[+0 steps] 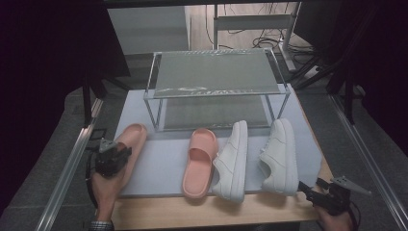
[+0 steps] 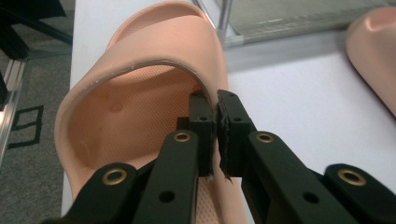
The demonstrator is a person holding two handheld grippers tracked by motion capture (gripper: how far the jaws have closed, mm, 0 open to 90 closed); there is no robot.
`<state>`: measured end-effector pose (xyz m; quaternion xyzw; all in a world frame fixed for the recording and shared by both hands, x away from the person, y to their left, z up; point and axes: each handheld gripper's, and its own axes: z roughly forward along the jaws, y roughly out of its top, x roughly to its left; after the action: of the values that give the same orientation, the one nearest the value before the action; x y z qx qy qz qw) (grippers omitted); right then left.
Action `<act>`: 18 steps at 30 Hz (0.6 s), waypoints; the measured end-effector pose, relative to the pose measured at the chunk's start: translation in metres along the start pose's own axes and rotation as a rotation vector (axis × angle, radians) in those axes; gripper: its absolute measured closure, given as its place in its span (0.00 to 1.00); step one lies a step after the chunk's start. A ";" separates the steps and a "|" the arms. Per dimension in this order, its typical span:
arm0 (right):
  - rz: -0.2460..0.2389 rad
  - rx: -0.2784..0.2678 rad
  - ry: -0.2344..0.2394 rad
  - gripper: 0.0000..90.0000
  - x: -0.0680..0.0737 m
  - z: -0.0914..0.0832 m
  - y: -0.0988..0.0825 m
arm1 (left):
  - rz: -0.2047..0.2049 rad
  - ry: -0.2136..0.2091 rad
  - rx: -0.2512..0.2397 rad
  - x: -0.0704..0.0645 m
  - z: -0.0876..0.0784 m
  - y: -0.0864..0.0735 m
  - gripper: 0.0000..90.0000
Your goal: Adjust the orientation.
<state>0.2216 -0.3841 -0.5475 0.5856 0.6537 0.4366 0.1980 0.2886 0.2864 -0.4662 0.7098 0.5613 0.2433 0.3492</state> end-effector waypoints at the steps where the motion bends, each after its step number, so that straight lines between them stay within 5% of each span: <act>1: 0.000 0.001 0.000 0.17 0.000 0.000 0.000 | 0.009 -0.003 -0.002 -0.001 -0.002 -0.001 0.95; 18: 0.005 0.000 0.000 0.18 0.000 0.000 0.000 | 0.096 -0.066 -0.004 -0.019 -0.020 -0.015 0.95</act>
<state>0.2214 -0.3837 -0.5473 0.5871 0.6524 0.4370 0.1968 0.2596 0.2740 -0.4641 0.7427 0.5145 0.2373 0.3568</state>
